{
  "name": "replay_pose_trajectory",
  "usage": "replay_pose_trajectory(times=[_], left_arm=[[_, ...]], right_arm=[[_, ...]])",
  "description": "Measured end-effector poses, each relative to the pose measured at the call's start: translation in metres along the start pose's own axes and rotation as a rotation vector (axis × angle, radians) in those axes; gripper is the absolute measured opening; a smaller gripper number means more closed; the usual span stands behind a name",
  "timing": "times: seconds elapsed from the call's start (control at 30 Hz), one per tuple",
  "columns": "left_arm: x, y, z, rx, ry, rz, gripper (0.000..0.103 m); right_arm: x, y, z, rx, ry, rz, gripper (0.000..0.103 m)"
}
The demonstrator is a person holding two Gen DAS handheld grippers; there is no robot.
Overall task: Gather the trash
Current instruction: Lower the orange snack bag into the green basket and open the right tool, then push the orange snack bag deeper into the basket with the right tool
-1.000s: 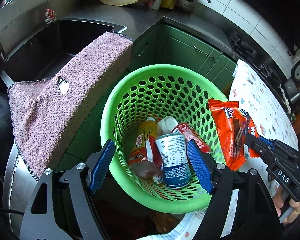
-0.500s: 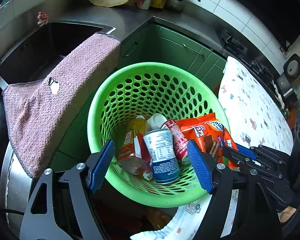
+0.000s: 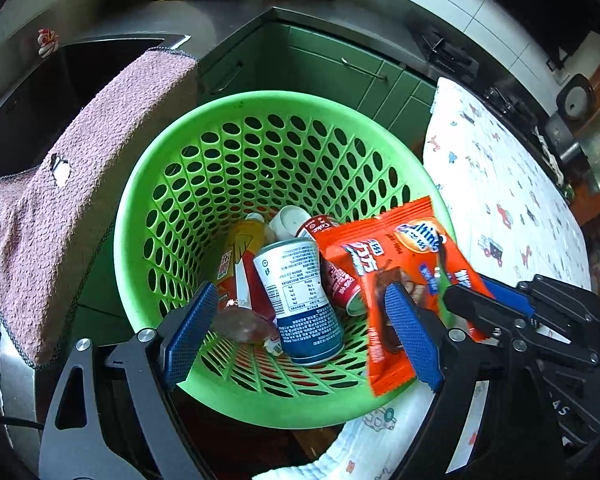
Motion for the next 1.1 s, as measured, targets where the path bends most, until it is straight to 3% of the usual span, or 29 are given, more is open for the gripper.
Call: replay_pose_trajectory(times=[0.5,0.83,1.1], left_arm=[[0.002,0.017,0.009,0.047,-0.02,0.024,0.085],[-0.001,0.033,0.013,0.056,-0.026,0.059,0.085],[-0.001,0.03,0.011,0.047,-0.023,0.061,0.085]], right_arm=[[0.003,-0.002,0.012,0.041,-0.014,-0.011,0.016],[-0.01,-0.002,-0.015,0.039,0.087,0.019,0.016],[-0.027,-0.001,-0.016,0.037,0.118,0.053,0.016]])
Point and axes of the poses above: each gripper's, at about its wrist camera, not at the fingertips, and z roughly against the way its jaws point, y to its left, x to its top, the point moved 1 cm from there along -z, roughly the way its jaws point, and after that the axes turned 11 degrees about x, right-handed, at the moved point
